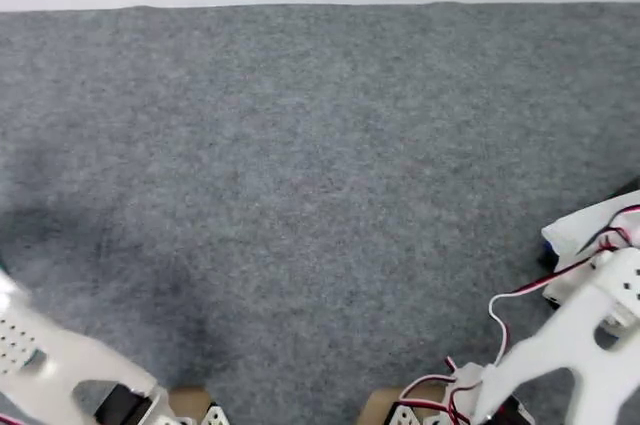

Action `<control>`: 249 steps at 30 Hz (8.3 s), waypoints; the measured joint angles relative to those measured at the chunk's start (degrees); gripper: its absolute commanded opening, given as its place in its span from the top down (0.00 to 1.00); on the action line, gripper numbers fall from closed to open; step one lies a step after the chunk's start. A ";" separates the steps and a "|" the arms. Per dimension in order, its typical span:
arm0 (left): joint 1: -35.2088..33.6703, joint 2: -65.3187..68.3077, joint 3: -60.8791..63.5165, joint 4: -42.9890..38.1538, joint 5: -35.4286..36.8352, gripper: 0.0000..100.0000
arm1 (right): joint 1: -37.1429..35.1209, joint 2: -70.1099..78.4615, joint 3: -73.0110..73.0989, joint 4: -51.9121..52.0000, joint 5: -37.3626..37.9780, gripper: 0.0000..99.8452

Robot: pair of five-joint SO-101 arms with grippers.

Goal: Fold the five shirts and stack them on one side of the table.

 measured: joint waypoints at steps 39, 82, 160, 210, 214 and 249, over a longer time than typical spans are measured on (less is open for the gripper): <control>69.01 -12.75 -40.79 31.47 32.00 1.00 | 0.00 -11.96 0.18 0.00 0.00 0.99; 3.34 -12.84 -34.29 31.47 11.25 0.77 | -16.70 -13.19 6.51 0.09 0.00 0.99; 83.16 -25.14 -32.00 20.84 32.53 0.99 | -16.70 -13.19 8.62 0.09 0.00 0.99; 95.91 -22.07 12.22 24.18 17.49 0.82 | -16.70 -13.27 10.81 -1.23 0.00 0.99; 95.91 -22.07 15.56 20.40 17.32 0.82 | -16.70 -13.27 10.81 -1.23 0.00 0.99; 88.35 -10.81 -2.99 21.45 14.33 1.00 | -16.70 -13.27 10.81 -3.69 0.00 0.99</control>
